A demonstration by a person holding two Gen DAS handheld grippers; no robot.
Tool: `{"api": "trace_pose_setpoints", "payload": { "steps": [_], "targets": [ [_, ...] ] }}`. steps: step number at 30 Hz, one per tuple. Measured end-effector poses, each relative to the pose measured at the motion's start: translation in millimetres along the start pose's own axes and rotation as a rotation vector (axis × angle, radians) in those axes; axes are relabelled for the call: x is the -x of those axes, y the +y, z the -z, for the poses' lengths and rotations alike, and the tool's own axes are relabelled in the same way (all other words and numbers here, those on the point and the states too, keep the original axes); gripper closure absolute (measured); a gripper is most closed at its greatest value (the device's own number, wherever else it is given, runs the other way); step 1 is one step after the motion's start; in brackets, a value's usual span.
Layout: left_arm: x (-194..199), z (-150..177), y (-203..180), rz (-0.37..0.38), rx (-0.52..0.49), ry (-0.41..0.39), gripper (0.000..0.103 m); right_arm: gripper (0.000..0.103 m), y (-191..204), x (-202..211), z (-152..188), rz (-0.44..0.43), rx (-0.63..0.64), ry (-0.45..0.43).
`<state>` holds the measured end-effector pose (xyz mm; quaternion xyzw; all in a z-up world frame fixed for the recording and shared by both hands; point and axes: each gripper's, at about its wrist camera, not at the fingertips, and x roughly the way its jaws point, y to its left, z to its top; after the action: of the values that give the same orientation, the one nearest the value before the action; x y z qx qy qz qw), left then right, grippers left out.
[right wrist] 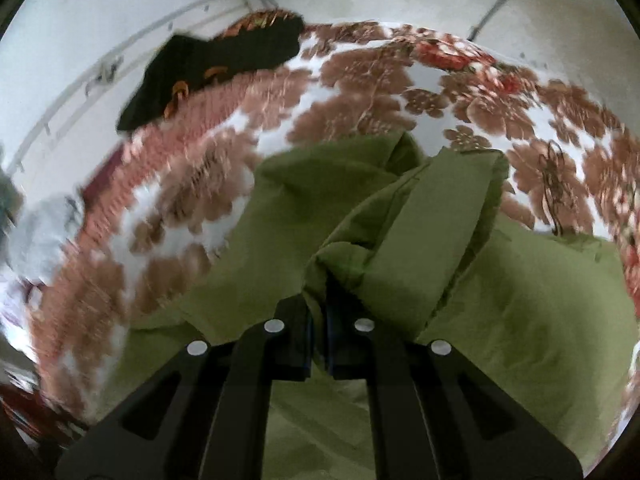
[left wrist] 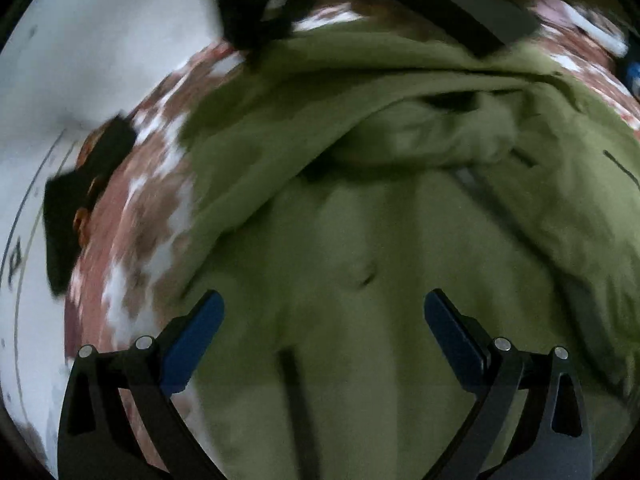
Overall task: Fold large clothes
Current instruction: 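Lower the sleeve onto the jacket body and open the right gripper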
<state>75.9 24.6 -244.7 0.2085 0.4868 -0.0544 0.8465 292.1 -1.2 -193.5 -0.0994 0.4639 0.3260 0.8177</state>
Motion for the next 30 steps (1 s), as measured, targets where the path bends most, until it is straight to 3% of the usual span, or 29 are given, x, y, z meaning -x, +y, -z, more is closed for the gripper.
{"api": "trace_pose_setpoints", "payload": {
  "steps": [6,9,11,15,17,18,19,21,24,30],
  "targets": [
    [-8.5,31.1,49.3,-0.025,0.128,0.067,0.005,0.097,46.4,-48.1,20.8,0.132,0.170,0.055],
    [-7.3,45.5,63.4,-0.031,0.159,0.081,0.005,0.088,66.4,-67.0,31.4,0.183,0.278,0.094],
    [-8.3,48.4,73.1,-0.020,0.192,0.085,0.005,0.074,79.3,-77.0,39.8,0.193,0.331,0.127],
    [-4.4,55.7,96.9,-0.012,0.277,0.096,0.005,0.058,105.2,-79.4,60.3,0.229,0.467,0.142],
    [-1.1,58.4,111.6,-0.019,0.309,0.096,0.005,0.035,110.9,-72.8,63.9,0.220,0.489,0.117],
    [0.8,58.9,118.3,-0.025,0.320,0.094,0.005,0.029,113.4,-65.5,63.3,0.225,0.496,0.091],
    [3.8,58.9,126.0,-0.036,0.329,0.089,0.005,0.006,116.3,-60.3,63.0,0.227,0.503,0.075],
    [8.6,57.7,137.4,-0.061,0.331,0.079,0.005,0.005,125.8,-41.2,59.8,0.184,0.535,0.021],
    [12.9,52.3,147.4,-0.083,0.329,0.071,0.005,0.005,139.3,-27.7,55.8,0.249,0.607,-0.014],
    [27.1,17.3,167.3,-0.139,0.306,-0.013,0.005,0.005,133.7,10.6,47.5,0.175,0.529,-0.028]
  ]
}}
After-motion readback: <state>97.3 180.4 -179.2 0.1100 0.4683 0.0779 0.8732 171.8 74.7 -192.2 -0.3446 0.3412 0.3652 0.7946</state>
